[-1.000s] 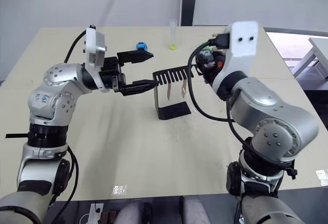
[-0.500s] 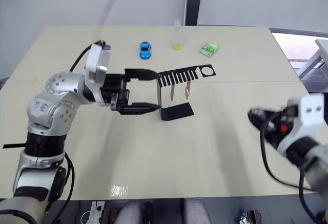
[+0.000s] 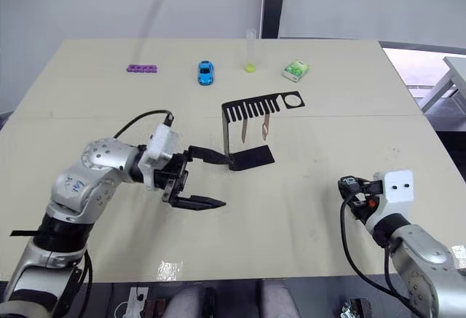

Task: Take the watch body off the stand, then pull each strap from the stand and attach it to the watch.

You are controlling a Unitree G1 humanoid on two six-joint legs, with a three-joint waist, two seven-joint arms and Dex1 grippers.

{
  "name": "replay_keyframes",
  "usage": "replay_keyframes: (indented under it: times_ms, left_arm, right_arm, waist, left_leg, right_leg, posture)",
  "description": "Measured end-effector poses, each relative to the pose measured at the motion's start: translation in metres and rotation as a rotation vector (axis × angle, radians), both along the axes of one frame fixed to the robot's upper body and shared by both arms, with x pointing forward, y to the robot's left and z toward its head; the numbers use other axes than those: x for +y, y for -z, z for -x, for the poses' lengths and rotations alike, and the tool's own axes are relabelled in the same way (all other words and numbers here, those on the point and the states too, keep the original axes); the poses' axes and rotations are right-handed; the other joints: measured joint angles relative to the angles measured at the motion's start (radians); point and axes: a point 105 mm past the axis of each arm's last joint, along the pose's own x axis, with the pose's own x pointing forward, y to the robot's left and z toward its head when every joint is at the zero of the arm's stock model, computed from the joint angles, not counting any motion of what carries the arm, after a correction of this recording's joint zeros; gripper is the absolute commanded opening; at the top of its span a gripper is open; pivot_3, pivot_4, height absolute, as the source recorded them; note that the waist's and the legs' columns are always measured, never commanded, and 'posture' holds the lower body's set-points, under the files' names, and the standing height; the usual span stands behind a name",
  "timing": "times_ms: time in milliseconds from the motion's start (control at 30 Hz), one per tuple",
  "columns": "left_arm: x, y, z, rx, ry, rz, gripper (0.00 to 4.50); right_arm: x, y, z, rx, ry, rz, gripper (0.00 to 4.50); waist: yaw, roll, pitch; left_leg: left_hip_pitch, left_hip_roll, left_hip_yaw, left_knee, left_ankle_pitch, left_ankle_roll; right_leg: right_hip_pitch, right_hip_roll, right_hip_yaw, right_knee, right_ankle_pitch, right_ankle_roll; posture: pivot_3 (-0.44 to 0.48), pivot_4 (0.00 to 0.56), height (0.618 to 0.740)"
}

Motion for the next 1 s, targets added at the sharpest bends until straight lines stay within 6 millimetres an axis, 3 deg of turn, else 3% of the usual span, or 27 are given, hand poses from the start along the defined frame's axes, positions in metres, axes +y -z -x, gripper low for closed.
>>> replay_keyframes:
  times_ms: [200, 1000]
  left_arm:
    - [-0.002, 0.004, 0.001, 0.002, 0.002, -0.006, 4.5]
    - [-0.004, 0.003, -0.008, 0.002, -0.012, 0.016, 4.5]
  right_arm:
    - [-0.001, 0.013, -0.006, 0.022, -0.009, -0.025, 1.62]
    - [0.0, 0.027, -0.016, 0.038, -0.025, -0.042, 1.62]
  waist:
    - [0.007, 0.0, 0.0]
    - [0.007, 0.0, 0.0]
  left_leg:
    - [0.0, 0.0, 0.0, 0.001, 0.0, 0.0]
    - [0.0, 0.0, 0.0, 0.001, 0.0, 0.0]
  right_leg:
    - [0.0, 0.0, 0.0, 0.001, 0.0, 0.0]
    - [0.0, 0.0, 0.0, 0.002, 0.0, 0.0]
  posture:
    - [0.0, 0.15, 0.74]
    - [0.0, 0.15, 0.74]
